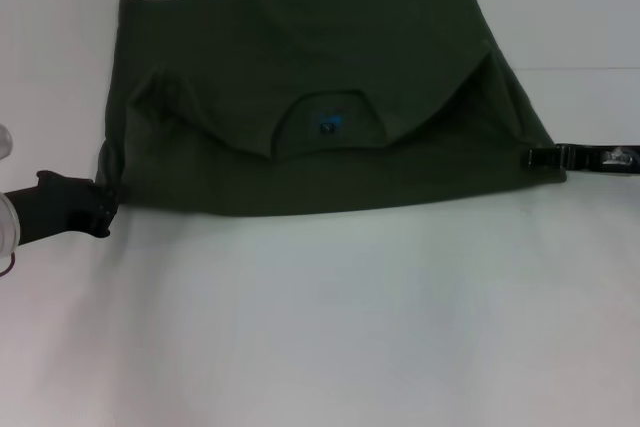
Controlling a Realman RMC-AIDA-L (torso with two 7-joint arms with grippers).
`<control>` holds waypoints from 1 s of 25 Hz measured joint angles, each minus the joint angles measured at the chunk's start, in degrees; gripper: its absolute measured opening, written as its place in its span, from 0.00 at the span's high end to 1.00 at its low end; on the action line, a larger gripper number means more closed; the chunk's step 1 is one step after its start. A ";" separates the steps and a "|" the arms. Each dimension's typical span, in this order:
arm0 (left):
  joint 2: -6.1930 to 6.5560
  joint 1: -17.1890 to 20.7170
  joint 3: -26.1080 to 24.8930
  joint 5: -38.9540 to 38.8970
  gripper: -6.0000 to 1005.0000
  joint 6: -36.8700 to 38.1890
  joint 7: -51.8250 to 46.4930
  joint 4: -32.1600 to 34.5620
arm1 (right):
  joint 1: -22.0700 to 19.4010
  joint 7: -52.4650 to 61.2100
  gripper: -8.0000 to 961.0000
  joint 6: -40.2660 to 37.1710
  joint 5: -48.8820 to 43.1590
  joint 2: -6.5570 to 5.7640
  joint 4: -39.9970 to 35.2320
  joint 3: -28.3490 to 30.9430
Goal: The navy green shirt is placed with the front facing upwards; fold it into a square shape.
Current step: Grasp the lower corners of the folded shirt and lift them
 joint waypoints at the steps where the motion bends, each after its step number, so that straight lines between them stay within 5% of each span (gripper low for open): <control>1: 0.02 -0.06 -0.03 0.00 0.99 -0.01 0.00 -0.02 | 0.08 0.00 0.31 0.41 0.00 0.06 0.12 -0.11; 10: 0.15 -0.41 -0.18 -0.02 0.99 -0.19 0.00 -0.38 | 0.91 -0.21 0.31 1.01 0.00 0.33 0.55 -0.27; 21: 0.26 -0.38 -0.16 -0.15 0.99 -0.20 -0.16 -0.38 | -0.10 -1.70 0.51 -3.54 0.31 0.22 -0.64 -0.05; 25: 0.09 -0.34 -0.16 -0.16 0.99 -0.19 -0.28 -0.36 | -0.69 -2.16 0.72 -4.79 0.35 0.14 -1.34 -0.14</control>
